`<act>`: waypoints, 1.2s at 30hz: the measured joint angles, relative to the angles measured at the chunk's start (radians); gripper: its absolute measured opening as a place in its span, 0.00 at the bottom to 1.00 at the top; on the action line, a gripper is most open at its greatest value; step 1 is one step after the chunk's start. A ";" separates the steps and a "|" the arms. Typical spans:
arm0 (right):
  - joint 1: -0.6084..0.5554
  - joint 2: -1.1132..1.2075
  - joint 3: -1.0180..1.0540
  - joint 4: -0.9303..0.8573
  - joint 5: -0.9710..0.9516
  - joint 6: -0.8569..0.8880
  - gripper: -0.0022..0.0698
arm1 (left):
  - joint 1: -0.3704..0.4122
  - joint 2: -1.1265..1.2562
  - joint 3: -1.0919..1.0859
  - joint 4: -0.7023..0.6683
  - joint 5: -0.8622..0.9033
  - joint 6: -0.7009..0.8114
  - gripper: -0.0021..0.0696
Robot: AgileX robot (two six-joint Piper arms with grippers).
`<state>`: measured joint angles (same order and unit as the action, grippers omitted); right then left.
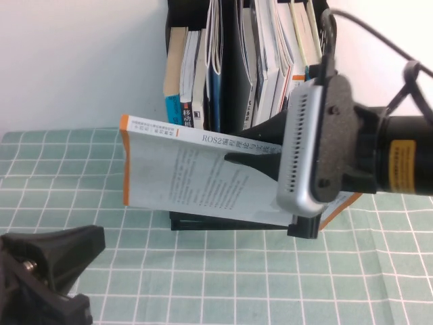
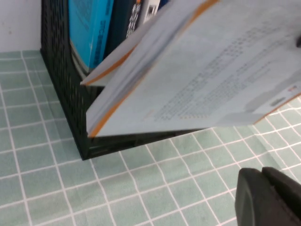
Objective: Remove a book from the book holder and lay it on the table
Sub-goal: Place the picked book on the book
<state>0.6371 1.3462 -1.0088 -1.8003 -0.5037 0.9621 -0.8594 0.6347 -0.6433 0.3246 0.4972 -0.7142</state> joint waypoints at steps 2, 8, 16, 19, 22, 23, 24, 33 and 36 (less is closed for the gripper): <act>0.000 0.029 0.000 0.000 0.027 -0.021 0.20 | 0.000 0.000 0.020 0.006 -0.010 -0.005 0.03; 0.000 0.107 0.000 0.004 0.061 -0.061 0.20 | 0.000 0.000 0.029 0.014 -0.024 -0.020 0.03; 0.002 0.201 0.000 0.018 0.105 -0.185 0.20 | 0.000 0.000 0.029 0.016 -0.033 -0.023 0.03; 0.005 0.222 -0.006 0.025 0.119 -0.220 0.20 | 0.000 0.000 0.029 0.017 -0.035 -0.023 0.03; 0.006 0.247 -0.007 0.025 0.118 -0.237 0.20 | 0.000 0.000 0.029 0.017 -0.037 -0.023 0.03; 0.006 0.255 -0.007 0.025 0.118 -0.231 0.20 | 0.000 0.000 0.029 0.017 -0.037 -0.023 0.03; 0.006 0.259 -0.007 0.025 0.116 -0.215 0.20 | 0.000 0.000 0.029 0.017 -0.037 -0.023 0.03; 0.006 0.269 -0.007 0.025 0.082 -0.092 0.20 | 0.000 0.000 0.029 0.018 -0.037 -0.023 0.03; 0.006 0.267 -0.007 0.025 0.077 -0.091 0.20 | 0.000 0.000 0.029 0.018 -0.039 -0.023 0.03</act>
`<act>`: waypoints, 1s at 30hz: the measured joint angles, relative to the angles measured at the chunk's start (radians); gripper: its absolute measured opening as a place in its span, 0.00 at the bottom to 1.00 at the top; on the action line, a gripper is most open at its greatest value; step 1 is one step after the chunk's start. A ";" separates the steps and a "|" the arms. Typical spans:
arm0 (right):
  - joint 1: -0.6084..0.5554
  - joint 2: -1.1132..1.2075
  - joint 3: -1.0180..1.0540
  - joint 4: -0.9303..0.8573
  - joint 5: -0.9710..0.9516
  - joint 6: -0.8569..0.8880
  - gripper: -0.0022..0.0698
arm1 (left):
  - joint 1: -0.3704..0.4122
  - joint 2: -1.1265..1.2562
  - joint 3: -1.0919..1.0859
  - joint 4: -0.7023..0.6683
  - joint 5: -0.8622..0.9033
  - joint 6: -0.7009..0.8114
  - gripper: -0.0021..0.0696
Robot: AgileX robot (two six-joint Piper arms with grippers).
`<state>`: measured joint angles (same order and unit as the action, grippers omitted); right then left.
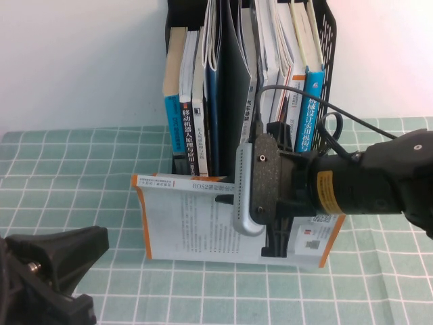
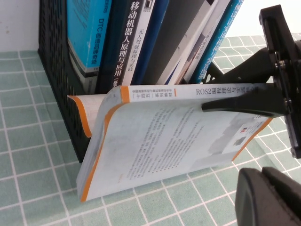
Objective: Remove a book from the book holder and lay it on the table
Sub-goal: Place the picked book on the book
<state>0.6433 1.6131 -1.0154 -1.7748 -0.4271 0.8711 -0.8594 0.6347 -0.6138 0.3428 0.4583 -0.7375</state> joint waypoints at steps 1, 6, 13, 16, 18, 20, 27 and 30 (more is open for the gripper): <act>0.000 -0.005 0.000 0.000 -0.010 0.000 0.20 | 0.000 0.000 0.000 0.000 0.000 0.000 0.03; 0.000 -0.051 0.000 -0.007 -0.089 0.015 0.20 | 0.000 0.000 0.000 0.000 0.000 0.000 0.03; 0.000 -0.189 0.008 -0.015 -0.112 0.067 0.20 | 0.000 0.000 0.000 0.000 -0.002 0.000 0.03; 0.000 -0.262 0.008 -0.018 -0.121 0.101 0.20 | 0.000 0.000 0.000 -0.004 -0.008 0.000 0.03; 0.000 -0.298 0.008 -0.018 -0.128 0.138 0.20 | 0.000 0.000 0.000 -0.005 -0.010 0.000 0.03; 0.000 -0.313 0.018 -0.018 -0.137 0.160 0.20 | 0.000 0.000 0.000 -0.013 -0.011 0.000 0.03; 0.000 -0.303 0.181 -0.023 -0.078 0.065 0.20 | 0.000 0.000 0.000 -0.047 -0.012 0.000 0.03; 0.000 -0.272 0.197 -0.024 -0.012 -0.010 0.20 | 0.000 0.000 0.000 -0.048 -0.012 0.000 0.03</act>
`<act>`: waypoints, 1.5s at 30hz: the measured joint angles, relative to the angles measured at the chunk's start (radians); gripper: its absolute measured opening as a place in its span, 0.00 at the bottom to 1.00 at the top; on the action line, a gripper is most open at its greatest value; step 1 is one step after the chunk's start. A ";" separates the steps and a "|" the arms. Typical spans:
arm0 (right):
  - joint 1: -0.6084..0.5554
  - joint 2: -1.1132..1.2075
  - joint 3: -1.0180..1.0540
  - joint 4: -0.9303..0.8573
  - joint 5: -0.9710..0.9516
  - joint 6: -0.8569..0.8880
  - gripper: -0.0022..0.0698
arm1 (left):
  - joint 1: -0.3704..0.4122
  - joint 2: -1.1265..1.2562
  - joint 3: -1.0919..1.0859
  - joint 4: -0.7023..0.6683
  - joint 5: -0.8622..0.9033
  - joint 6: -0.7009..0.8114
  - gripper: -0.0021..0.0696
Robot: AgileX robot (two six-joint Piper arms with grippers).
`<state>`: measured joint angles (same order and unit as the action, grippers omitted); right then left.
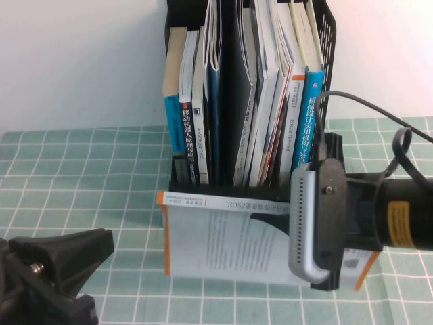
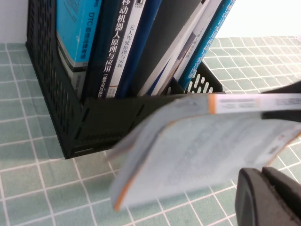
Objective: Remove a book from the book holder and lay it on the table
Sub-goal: Place the picked book on the book
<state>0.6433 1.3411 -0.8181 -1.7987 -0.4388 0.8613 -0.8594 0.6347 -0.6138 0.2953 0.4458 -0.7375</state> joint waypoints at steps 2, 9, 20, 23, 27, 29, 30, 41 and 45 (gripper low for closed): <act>0.000 0.025 -0.004 0.006 0.041 -0.050 0.20 | 0.000 0.000 0.000 0.004 0.000 0.000 0.03; -0.002 0.155 -0.074 0.016 0.104 -0.134 0.20 | 0.000 0.000 0.000 0.022 0.000 0.000 0.03; -0.002 0.303 -0.165 0.050 0.136 -0.212 0.20 | 0.000 0.000 0.000 0.024 -0.002 0.000 0.03; -0.002 0.305 -0.168 0.054 0.153 -0.225 0.20 | 0.000 0.000 0.000 0.024 -0.003 0.000 0.03; -0.002 0.305 -0.168 0.058 0.158 -0.230 0.20 | 0.000 0.000 0.000 0.028 -0.003 0.000 0.03; -0.002 0.305 -0.168 0.058 0.158 -0.231 0.20 | 0.000 0.000 0.000 0.029 -0.003 0.000 0.03; -0.002 0.305 -0.168 0.058 0.160 -0.232 0.20 | 0.000 0.000 0.000 0.031 -0.003 0.000 0.03; -0.002 0.306 -0.182 0.062 0.209 -0.238 0.20 | 0.000 0.000 0.000 0.031 -0.004 0.000 0.03; -0.002 0.321 -0.188 0.064 0.205 -0.225 0.20 | 0.000 0.000 0.000 0.037 -0.004 0.000 0.03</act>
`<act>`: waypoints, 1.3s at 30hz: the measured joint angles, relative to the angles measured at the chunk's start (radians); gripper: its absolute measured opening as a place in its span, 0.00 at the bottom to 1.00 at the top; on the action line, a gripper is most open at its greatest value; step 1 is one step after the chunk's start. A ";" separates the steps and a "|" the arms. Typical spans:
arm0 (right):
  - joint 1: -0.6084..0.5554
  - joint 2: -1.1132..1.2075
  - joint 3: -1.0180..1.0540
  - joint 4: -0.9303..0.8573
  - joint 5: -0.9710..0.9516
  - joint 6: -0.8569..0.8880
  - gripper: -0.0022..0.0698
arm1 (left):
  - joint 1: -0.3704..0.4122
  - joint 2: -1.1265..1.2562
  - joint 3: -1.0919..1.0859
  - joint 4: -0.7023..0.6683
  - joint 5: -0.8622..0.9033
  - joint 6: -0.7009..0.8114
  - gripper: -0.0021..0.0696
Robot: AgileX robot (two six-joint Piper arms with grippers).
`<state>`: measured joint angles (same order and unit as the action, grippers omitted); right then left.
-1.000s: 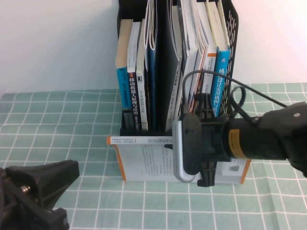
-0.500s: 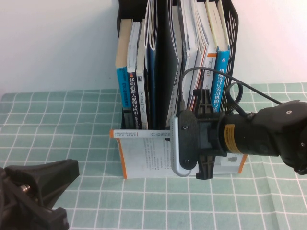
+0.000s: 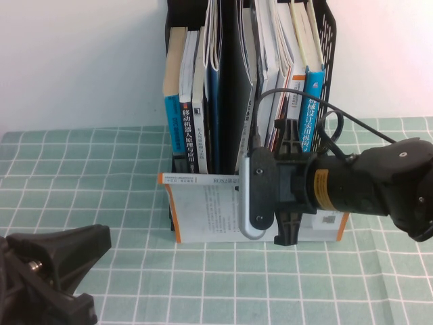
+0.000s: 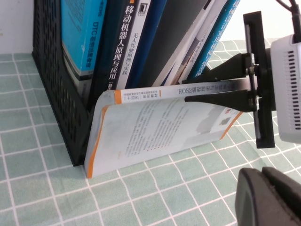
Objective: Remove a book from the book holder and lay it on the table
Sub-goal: Place the picked book on the book
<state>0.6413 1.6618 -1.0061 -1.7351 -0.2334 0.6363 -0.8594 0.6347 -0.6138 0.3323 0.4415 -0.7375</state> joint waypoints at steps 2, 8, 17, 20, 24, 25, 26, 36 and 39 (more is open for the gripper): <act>0.000 0.010 -0.002 0.005 -0.012 0.023 0.20 | 0.000 0.000 0.000 0.002 0.000 0.000 0.03; -0.001 0.014 -0.005 -0.013 -0.103 0.121 0.20 | 0.000 0.000 0.000 0.005 0.000 0.000 0.03; -0.001 0.014 0.036 -0.022 -0.215 0.249 0.20 | 0.000 0.000 0.000 0.005 0.000 0.000 0.03; 0.000 0.014 0.084 -0.020 -0.249 0.263 0.20 | 0.000 0.000 0.000 0.005 0.000 0.000 0.03; 0.003 0.024 0.141 -0.022 -0.270 0.272 0.20 | 0.000 0.000 0.000 0.005 -0.002 0.000 0.03; 0.005 0.026 0.143 -0.022 -0.272 0.272 0.20 | 0.000 0.000 0.000 0.005 -0.002 0.000 0.03; 0.005 0.030 0.145 -0.022 -0.274 0.272 0.20 | 0.000 0.000 0.000 0.005 -0.007 0.000 0.03; 0.007 0.105 0.147 -0.022 -0.274 0.345 0.49 | 0.000 0.000 0.000 0.005 -0.019 0.000 0.03; 0.005 0.103 0.145 -0.027 -0.300 0.432 0.67 | 0.000 0.000 0.000 0.005 -0.021 0.000 0.03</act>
<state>0.6462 1.7647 -0.8610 -1.7618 -0.5335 1.0680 -0.8594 0.6347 -0.6138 0.3373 0.4202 -0.7375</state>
